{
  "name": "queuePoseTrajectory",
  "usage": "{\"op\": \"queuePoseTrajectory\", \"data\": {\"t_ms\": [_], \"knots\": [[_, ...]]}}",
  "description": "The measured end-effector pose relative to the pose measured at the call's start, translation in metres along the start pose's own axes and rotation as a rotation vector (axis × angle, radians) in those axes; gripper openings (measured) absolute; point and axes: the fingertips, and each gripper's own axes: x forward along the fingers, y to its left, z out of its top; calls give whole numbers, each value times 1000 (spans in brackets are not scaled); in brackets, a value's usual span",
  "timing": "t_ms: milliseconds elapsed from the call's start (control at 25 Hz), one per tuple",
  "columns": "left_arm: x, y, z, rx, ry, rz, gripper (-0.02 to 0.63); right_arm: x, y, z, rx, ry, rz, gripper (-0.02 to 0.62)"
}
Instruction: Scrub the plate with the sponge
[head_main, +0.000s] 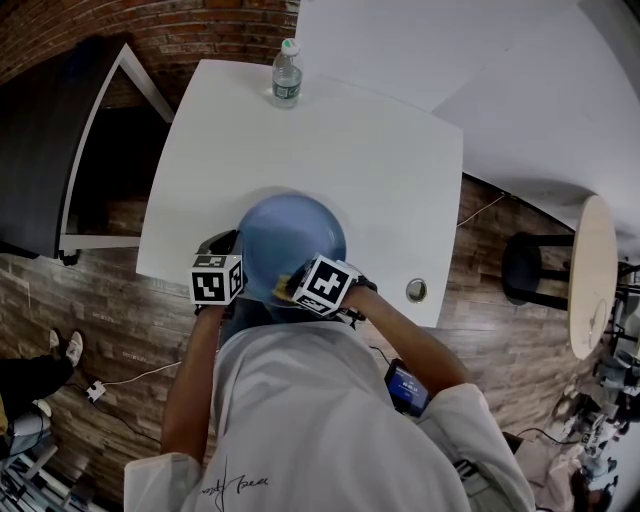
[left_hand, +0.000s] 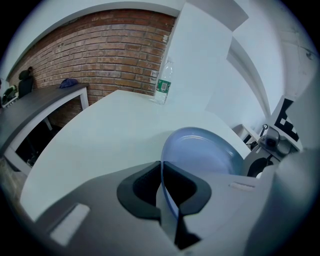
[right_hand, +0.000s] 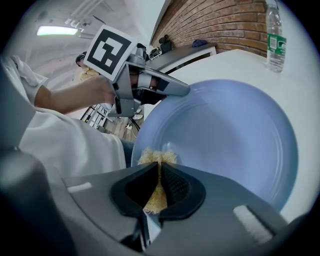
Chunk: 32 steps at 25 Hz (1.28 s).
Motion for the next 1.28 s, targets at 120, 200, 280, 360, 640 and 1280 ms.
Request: {"op": "queuePoseTrajectory", "data": {"t_ms": [120, 200, 280, 360, 640, 1280], "knots": [[0, 0, -1, 1, 2, 2, 32, -2, -2, -2, -16, 12, -12, 23], [-1, 0, 0, 1, 3, 2, 31, -4, -4, -3, -26, 21, -19, 23], [0, 1, 0, 2, 2, 1, 32, -6, -6, -5, -34, 32, -25, 23], [1, 1, 1, 3, 3, -1, 32, -8, -9, -7, -36, 45, -29, 23], [1, 1, 0, 0, -2, -4, 32, -13, -17, -15, -19, 68, -34, 25], [3, 0, 0, 6, 2, -10, 32, -30, -44, -23, -31, 103, -105, 26]]}}
